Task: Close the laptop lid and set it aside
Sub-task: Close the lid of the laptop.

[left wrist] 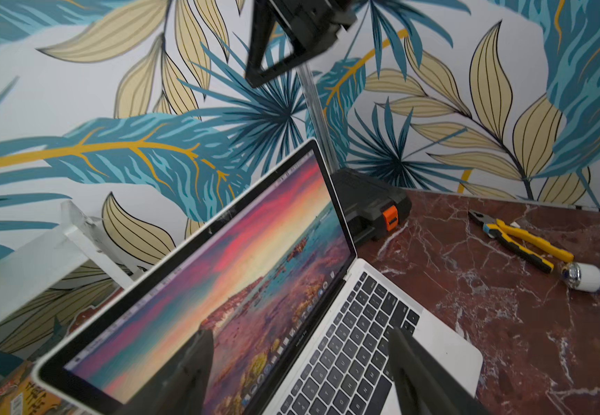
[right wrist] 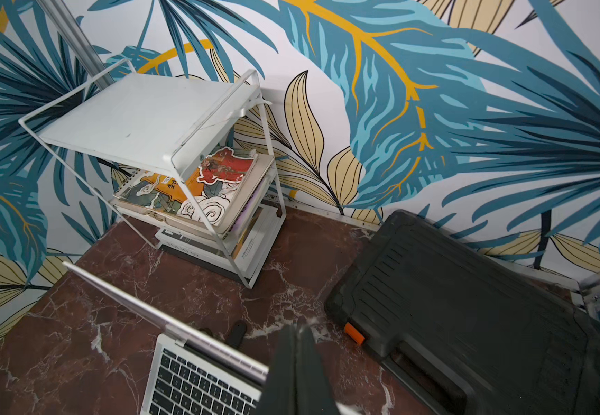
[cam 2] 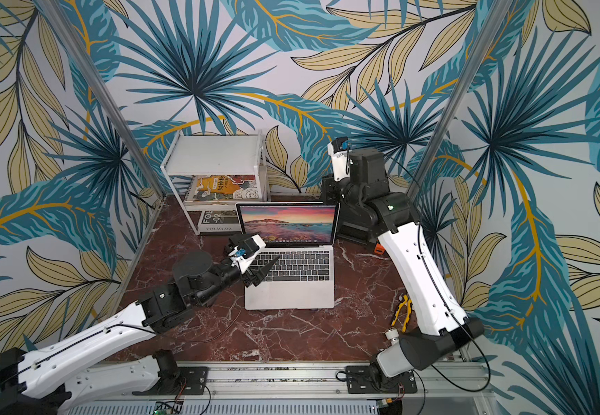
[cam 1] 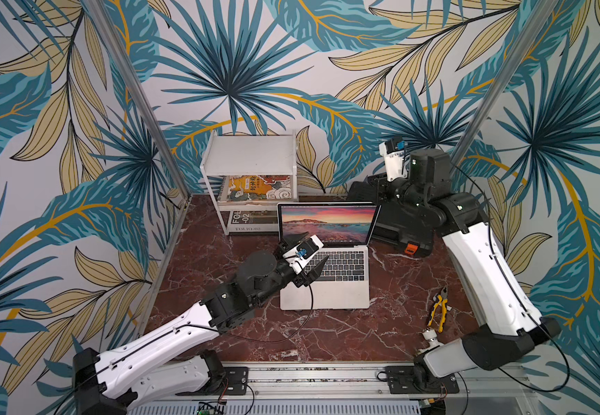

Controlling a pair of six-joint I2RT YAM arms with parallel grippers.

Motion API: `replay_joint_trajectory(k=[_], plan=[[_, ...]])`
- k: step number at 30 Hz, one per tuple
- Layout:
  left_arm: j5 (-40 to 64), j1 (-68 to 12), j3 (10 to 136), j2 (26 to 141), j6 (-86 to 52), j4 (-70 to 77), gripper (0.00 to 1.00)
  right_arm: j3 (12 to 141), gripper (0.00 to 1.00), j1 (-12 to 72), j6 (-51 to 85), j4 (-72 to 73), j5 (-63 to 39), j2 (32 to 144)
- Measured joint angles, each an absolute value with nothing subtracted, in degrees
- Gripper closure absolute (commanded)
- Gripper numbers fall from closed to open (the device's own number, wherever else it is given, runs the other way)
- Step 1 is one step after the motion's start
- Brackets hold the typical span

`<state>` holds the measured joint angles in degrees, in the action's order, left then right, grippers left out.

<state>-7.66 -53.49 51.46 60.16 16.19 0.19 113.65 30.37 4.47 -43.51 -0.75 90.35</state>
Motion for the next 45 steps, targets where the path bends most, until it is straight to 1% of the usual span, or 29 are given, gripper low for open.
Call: replay_joint_trajectory(k=[7, 11, 20, 22, 25, 26, 29, 32, 45], plan=[[-0.19, -53.58, 48.36, 69.25, 12.01, 5.67, 0.26, 132.68, 1.0, 31.0, 4.93, -51.83, -0.91, 105.41], [2.0, -54.26, 46.17, 72.88, 10.31, 10.11, 0.26, 139.2, 1.0, 32.1, 5.76, -55.79, -0.93, 109.3], [1.39, -57.52, 39.72, 80.51, 6.94, 19.75, 0.35, 140.59, 1.0, 32.73, 7.75, -60.66, -1.58, 109.8], [1.17, -57.49, 38.54, 82.08, 5.98, 21.54, 0.43, 140.59, 1.0, 32.88, 7.9, -61.14, -1.67, 110.08], [1.08, -57.49, 38.48, 84.99, 4.86, 23.44, 0.51, 140.7, 1.0, 33.21, 7.94, -61.84, -1.83, 110.85], [1.02, -57.49, 38.48, 85.84, 4.38, 24.16, 0.53, 140.7, 1.0, 33.32, 7.97, -61.95, -1.87, 111.13], [0.91, -57.45, 38.3, 87.9, 3.36, 26.57, 0.55, 140.7, 1.0, 33.5, 7.94, -62.52, -2.0, 112.25], [0.86, -57.47, 37.95, 89.69, 2.37, 28.64, 0.63, 140.7, 1.0, 33.65, 7.94, -62.96, -1.98, 113.06], [-1.96, -59.99, 34.41, 95.31, -0.54, 35.66, 0.68, 140.7, 1.0, 35.03, 7.84, -64.29, -2.94, 113.38]])
